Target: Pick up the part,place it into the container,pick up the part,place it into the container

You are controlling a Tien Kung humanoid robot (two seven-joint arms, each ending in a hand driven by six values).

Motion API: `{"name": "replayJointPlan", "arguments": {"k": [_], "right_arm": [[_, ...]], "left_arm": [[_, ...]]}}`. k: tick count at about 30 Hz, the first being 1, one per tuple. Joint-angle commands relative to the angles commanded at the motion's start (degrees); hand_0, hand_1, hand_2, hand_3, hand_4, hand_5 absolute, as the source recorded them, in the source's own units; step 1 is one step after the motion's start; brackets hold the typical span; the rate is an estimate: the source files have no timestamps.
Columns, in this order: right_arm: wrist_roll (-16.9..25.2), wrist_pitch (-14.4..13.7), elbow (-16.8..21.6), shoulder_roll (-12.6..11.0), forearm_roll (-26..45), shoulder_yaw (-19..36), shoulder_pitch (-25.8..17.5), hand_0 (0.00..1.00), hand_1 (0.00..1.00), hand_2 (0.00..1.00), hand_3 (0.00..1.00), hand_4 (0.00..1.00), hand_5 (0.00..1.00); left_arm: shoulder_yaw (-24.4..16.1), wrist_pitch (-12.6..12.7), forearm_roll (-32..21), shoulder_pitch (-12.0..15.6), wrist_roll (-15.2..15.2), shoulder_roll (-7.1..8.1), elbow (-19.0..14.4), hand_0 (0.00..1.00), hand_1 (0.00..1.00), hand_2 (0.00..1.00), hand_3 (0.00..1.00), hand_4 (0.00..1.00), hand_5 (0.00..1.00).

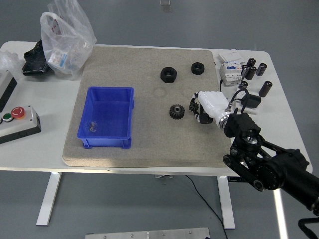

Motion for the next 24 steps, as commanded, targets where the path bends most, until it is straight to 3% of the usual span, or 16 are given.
{"name": "replayJointPlan", "arguments": {"k": [6,11,21,22,24], "right_arm": [[0.12,-0.56,4.27,0.51,1.33,-4.36,3.19,0.244,0.418,0.295,0.374,0.088,0.002],[-0.02,-0.35,7.47,3.23,2.86,-10.1,7.89,0.244,0.423,0.29,0.377,0.088,0.002],[-1.57,3.16,6.63,9.6,4.5,-19.65,14.22,0.248,0.427,0.266,0.382,0.086,0.004],[-1.63,3.25,6.4,9.91,4.51,-19.93,14.44,0.247,0.428,0.238,0.456,0.127,0.002],[-1.65,3.21,5.93,10.39,4.45,-20.35,14.78,0.247,0.428,0.238,0.456,0.127,0.002]], "left_arm": [[0.0,0.0,0.05,-0.05,0.06,0.07,0.0,0.656,0.594,0.587,0.67,0.646,0.229],[0.13,-0.01,0.05,-0.16,0.14,0.23,0.0,0.656,0.594,0.587,0.671,0.646,0.228],[0.29,0.03,-0.1,-0.34,0.4,0.57,0.0,0.656,0.593,0.587,0.671,0.645,0.227],[0.28,0.04,-0.13,-0.32,0.41,0.59,0.0,0.656,0.594,0.587,0.671,0.645,0.229],[0.2,0.05,-0.05,-0.26,0.47,0.64,0.0,0.656,0.594,0.587,0.671,0.645,0.229]]}}
